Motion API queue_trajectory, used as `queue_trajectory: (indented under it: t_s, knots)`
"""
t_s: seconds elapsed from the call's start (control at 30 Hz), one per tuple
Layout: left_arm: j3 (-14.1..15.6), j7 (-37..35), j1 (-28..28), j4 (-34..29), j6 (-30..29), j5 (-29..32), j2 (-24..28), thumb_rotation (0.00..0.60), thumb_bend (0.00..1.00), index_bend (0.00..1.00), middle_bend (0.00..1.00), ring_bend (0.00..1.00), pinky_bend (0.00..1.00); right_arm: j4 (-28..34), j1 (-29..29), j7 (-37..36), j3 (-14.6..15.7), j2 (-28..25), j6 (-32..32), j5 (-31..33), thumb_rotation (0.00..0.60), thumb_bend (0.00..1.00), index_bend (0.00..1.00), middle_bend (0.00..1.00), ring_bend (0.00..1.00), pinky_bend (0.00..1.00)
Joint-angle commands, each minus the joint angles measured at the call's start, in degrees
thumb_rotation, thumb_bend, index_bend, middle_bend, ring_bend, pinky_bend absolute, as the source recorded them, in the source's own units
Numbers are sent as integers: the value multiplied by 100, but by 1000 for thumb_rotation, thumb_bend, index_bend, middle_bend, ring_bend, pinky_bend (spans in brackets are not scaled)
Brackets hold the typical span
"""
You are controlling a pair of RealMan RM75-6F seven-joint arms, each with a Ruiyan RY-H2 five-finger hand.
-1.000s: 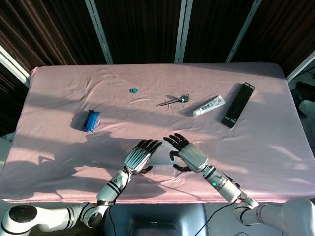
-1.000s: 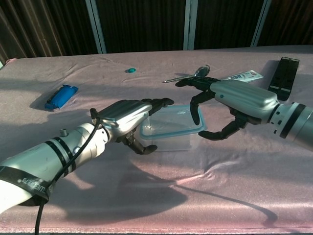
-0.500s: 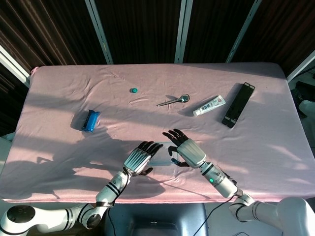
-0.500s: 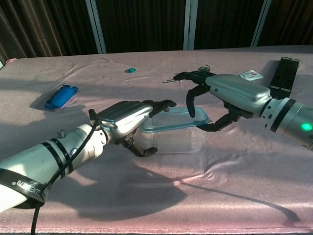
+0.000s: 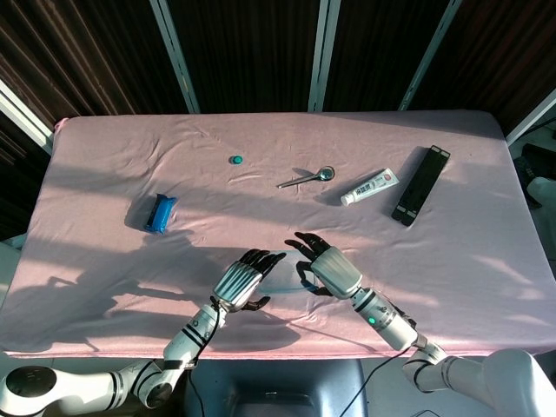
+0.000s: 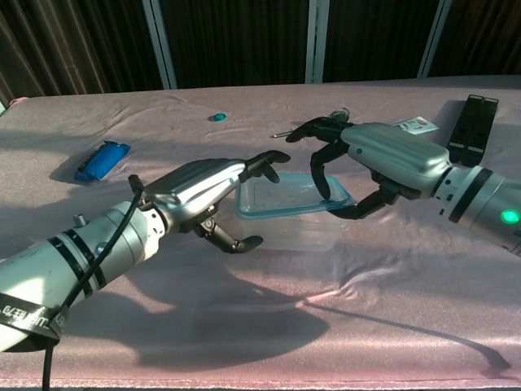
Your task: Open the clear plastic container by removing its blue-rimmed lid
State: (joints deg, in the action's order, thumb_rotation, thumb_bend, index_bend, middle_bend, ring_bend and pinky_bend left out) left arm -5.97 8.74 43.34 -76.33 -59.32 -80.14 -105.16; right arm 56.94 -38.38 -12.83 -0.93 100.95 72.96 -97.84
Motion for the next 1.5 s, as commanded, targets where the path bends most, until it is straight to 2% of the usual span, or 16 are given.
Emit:
queue_trajectory:
  t_s: [0.03, 0.3, 0.57, 0.87, 1.0, 1.13, 1.23, 1.3, 1.37, 1.43, 1.5]
  knots:
    - [119, -366, -89, 11, -210, -304, 79, 600, 326, 0, 266, 180, 205, 9, -2, 7, 3, -17, 19, -7, 600, 660, 787, 239, 100, 254]
    - [226, -867, -179, 66, -418, -627, 215, 600, 325, 0, 161, 17, 93, 110, -8, 93, 6, -73, 139, -63, 600, 683, 787, 240, 100, 260]
    - [165, -1184, -261, 125, -655, -763, 370, 600, 327, 0, 8, 0, 0, 347, -10, 245, -61, -263, 290, -86, 600, 684, 787, 240, 100, 262]
    - [190, -1359, -479, -18, -902, -801, 825, 600, 326, 0, 0, 0, 0, 481, 74, 596, -141, -661, 364, 7, 600, 685, 787, 240, 101, 266]
    - [315, -1418, -661, -152, -1040, -848, 1141, 600, 327, 0, 0, 0, 0, 215, 181, 816, -187, -821, 153, 288, 600, 684, 788, 239, 100, 267]
    - [379, -1495, -773, -229, -1097, -860, 1321, 600, 327, 0, 0, 0, 0, -212, 249, 928, -177, -763, -194, 558, 600, 685, 764, 240, 101, 271]
    - [457, -1494, -856, -301, -1136, -904, 1442, 600, 327, 0, 0, 0, 0, -575, 267, 978, -153, -602, -460, 704, 600, 684, 651, 239, 101, 269]
    - [527, -1477, -929, -359, -1180, -945, 1537, 600, 326, 0, 0, 0, 0, -696, 253, 933, -113, -529, -654, 754, 600, 641, 492, 228, 90, 248]
    - [584, -1477, -998, -430, -1211, -960, 1633, 600, 327, 0, 0, 0, 0, -718, 247, 945, -66, -515, -818, 784, 600, 515, 324, 186, 54, 199]
    - [656, -1514, -1117, -536, -1293, -963, 1763, 600, 327, 0, 0, 0, 0, -595, 255, 1045, -12, -577, -962, 807, 600, 310, 103, 110, 9, 119]
    - [726, -1571, -1264, -680, -1382, -924, 1927, 600, 326, 0, 0, 0, 0, -306, 299, 1105, 63, -740, -1058, 820, 600, 178, 13, 56, 0, 60]
